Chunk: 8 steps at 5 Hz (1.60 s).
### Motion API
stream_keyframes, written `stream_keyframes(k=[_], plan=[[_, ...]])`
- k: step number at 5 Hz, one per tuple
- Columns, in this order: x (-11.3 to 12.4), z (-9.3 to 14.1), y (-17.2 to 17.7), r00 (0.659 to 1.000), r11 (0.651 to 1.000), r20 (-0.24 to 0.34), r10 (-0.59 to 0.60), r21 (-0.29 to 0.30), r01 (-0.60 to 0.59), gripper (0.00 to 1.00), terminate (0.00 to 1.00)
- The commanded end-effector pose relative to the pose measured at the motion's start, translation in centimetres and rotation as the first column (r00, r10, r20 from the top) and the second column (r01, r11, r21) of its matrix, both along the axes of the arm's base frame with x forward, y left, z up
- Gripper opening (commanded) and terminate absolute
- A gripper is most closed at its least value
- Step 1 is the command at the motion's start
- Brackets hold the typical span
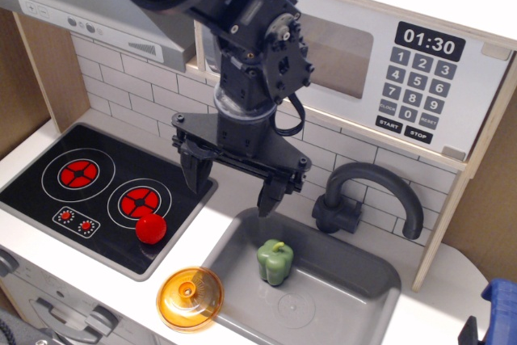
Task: Open microwave
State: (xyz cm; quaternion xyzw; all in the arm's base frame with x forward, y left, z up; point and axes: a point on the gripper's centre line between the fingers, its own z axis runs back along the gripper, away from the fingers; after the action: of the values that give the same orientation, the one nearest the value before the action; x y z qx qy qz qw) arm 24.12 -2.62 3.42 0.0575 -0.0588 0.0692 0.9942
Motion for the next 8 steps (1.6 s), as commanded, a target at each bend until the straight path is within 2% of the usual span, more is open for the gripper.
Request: stream_keyframes(k=[1, 2, 3, 4, 6, 8], plan=[[0.0, 0.0, 0.0, 1.000, 1.000, 0.000, 0.000, 0.000, 0.000, 1.00, 0.00], [2.2, 2.0, 3.7, 0.997, 0.999, 0.062, -0.052, -0.010, 0.053, 1.00, 0.00], [5.0, 3.8, 7.2, 0.989, 0.998, 0.135, -0.065, 0.017, 0.063, 1.00, 0.00], [6.9, 4.8, 9.3, 0.986, 0.998, 0.159, -0.048, 0.035, 0.043, 1.00, 0.00], [9.3, 5.6, 10.0, 0.978, 0.999, 0.204, -0.049, 0.010, 0.048, 1.00, 0.00], [11.1, 6.1, 10.1, 0.975, 0.999, 0.219, -0.034, -0.025, 0.041, 1.00, 0.00]])
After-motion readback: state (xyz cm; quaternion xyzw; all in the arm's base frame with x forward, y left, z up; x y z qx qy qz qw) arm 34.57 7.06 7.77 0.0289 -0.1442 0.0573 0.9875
